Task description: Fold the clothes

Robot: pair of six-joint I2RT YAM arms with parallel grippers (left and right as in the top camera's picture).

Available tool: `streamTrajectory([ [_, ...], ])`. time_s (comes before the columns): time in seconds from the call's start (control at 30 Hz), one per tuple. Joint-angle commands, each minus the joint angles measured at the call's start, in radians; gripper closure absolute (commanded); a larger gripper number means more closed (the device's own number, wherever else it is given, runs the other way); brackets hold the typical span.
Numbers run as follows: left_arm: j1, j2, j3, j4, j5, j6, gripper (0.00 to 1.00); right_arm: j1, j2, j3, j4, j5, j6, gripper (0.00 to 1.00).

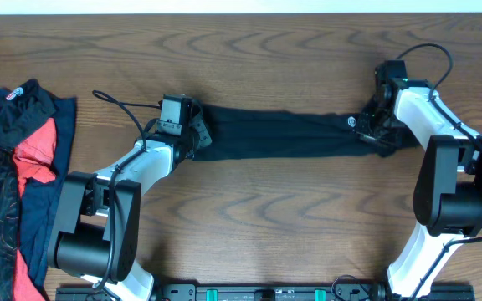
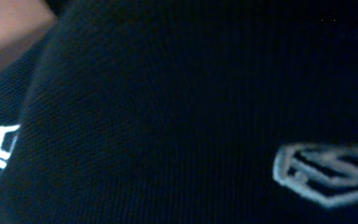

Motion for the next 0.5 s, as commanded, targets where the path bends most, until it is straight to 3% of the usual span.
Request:
streamTrajectory([
  [0.0,0.001,0.029,-0.008,-0.053,-0.004,0.037,0.63,-0.046,0.063,-0.075,-0.077,0.014,0.084,0.79],
  [0.27,0.001,0.029,-0.008,-0.166,-0.002,0.042,0.65,-0.077,0.063,-0.152,-0.106,0.014,0.1,0.78],
  [0.37,0.0,0.029,-0.008,-0.249,0.0,0.041,0.75,-0.077,0.063,-0.159,-0.106,0.015,0.1,0.77],
  [0.47,0.0,0.029,-0.009,-0.32,0.0,0.025,0.76,-0.077,0.063,-0.159,-0.102,0.014,0.1,0.75],
])
